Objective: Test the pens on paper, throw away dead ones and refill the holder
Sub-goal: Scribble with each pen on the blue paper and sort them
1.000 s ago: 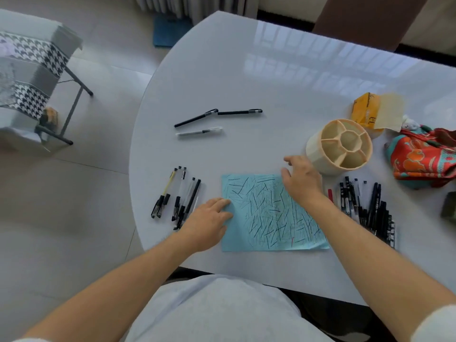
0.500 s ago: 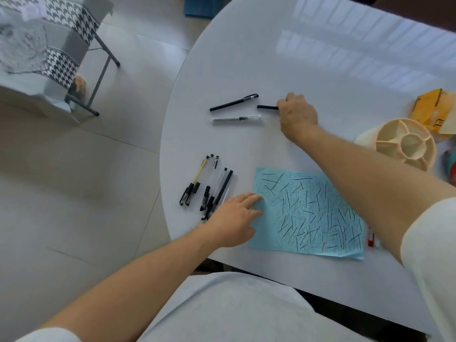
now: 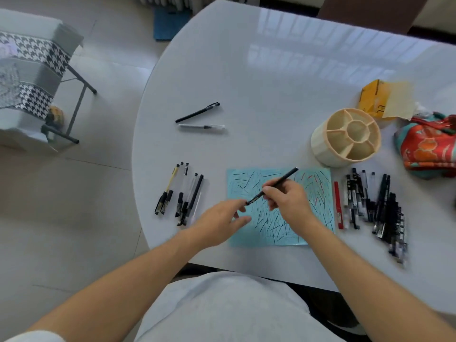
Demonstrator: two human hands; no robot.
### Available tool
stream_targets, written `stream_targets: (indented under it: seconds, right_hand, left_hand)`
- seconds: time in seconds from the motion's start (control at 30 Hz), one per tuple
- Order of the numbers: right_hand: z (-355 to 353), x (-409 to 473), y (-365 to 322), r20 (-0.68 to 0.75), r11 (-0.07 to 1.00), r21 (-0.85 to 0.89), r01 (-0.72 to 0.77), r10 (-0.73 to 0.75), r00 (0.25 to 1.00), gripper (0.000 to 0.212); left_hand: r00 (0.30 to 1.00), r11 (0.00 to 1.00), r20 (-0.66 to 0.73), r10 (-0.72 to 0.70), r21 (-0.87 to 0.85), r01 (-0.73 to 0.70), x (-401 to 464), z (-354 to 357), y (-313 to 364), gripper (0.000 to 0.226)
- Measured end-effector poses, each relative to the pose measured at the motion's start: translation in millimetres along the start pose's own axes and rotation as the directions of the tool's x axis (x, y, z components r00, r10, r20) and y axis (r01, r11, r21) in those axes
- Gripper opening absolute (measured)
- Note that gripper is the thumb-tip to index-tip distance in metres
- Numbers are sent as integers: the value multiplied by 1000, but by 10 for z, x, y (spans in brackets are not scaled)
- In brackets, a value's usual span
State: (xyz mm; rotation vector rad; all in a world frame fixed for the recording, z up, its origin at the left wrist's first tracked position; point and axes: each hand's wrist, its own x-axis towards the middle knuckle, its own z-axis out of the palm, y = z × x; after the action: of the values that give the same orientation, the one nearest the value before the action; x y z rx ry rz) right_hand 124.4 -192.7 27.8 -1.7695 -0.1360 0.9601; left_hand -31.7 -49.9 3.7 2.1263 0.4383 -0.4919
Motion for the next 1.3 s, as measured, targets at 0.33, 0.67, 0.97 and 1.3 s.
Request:
stream_targets:
  seconds: [0.33, 0.67, 0.97, 1.3]
  right_hand:
    - [115, -354, 226, -34, 974, 225, -13, 21, 999, 19]
    - [-190, 145, 94, -273, 997, 74, 16, 5, 962, 15]
    - [102, 176, 268, -97, 928, -318, 194, -235, 967, 14]
    - [21, 126, 215, -160, 954, -268, 137, -185, 970, 15]
  left_hand:
    - [996, 981, -56, -64, 182, 73, -27, 57, 199, 34]
    - [967, 902, -253, -35, 409, 140, -112, -98, -55, 32]
    - [989, 913, -131, 67, 408, -8, 38, 226, -123, 37]
    - [993, 943, -119, 18, 331, 23, 24, 199, -116, 39]
